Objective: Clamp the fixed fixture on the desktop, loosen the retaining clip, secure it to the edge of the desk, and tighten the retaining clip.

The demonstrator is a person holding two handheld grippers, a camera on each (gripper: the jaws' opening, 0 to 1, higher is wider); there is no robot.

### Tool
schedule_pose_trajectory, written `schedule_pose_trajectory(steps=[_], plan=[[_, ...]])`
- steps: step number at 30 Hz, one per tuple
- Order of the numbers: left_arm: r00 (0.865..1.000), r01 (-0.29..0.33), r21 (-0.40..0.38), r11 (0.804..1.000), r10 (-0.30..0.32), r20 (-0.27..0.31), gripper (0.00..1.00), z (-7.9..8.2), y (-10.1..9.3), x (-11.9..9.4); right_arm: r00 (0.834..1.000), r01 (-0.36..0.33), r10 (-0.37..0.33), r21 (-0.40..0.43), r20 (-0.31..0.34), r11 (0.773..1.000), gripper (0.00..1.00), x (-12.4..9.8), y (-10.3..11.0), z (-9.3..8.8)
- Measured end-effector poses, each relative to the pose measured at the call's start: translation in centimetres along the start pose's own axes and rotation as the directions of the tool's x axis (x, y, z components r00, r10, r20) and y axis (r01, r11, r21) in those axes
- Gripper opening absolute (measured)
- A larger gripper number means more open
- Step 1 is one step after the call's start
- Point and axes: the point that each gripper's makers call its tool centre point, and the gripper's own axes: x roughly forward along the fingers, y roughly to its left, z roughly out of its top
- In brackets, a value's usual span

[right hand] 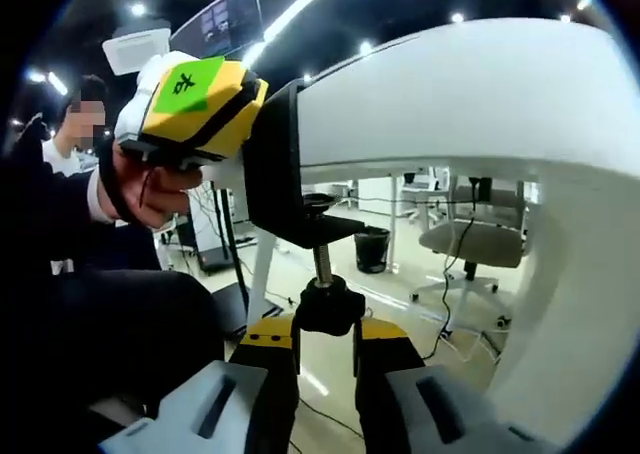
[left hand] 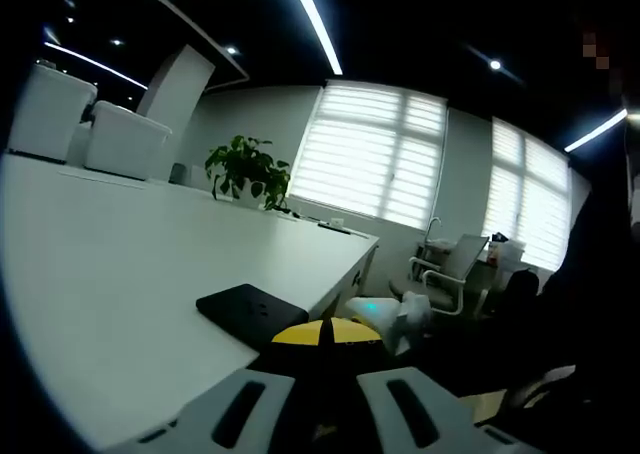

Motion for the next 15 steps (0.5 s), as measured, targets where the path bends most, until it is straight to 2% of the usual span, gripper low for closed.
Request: schedule_pose_trajectory(steps=[2,4,6,10,11,12,13,14,15], plan=[[1.0,-0.001,-0.003,1.0,0.001,-0.001,0.01,0.0,0.0,0.0,1.0,0.028,-0.028,-0.002,0.007,1.0,0.21,0.0,-0.2,0.1],[1.0,-0.001,-0.005,1.0,0.001,-0.001,0.01,0.0,0.0,0.0,0.997,0.064,-0.065,0.009,0.052,0.998,0.28,-0.3,-0.2,0.8],[1.0,-0.001,-0.004,1.0,0.001,-0.001,0.01,0.0,0.0,0.0,0.992,0.119,-0.119,0.011,0.051,0.993,0.35,-0.6,-0.5,0.8],[1.0,-0.001,-0.004,1.0,0.001,0.0,0.01,0.0,0.0,0.0,0.967,0.25,-0.251,0.024,0.049,0.968,0.35,-1.2,-1.5,0.8],[1.0,-0.001,-0.005,1.0,0.001,0.001,0.01,0.1,0.0,0.0,0.955,0.294,-0.294,0.024,0.041,0.956,0.35,-1.5,-1.5,0.8],[1.0,0.0,-0.01,1.0,0.0,0.003,0.01,0.1,0.0,0.0,0.935,0.35,-0.351,0.023,0.041,0.936,0.36,-2.0,-1.9,0.8],[1.0,0.001,-0.011,1.0,0.0,0.005,0.01,0.1,0.0,0.0,0.925,0.377,-0.378,0.014,0.045,0.926,0.36,-2.2,-2.0,0.9],[1.0,0.004,-0.019,1.0,-0.004,0.014,0.01,0.1,0.0,-0.1,0.896,0.445,-0.444,-0.026,0.021,0.895,0.36,-2.5,-1.7,0.6],[1.0,0.005,-0.021,1.0,-0.005,0.016,0.01,0.1,0.0,-0.1,0.877,0.48,-0.479,-0.026,0.021,0.877,0.36,-2.7,-1.6,0.7]])
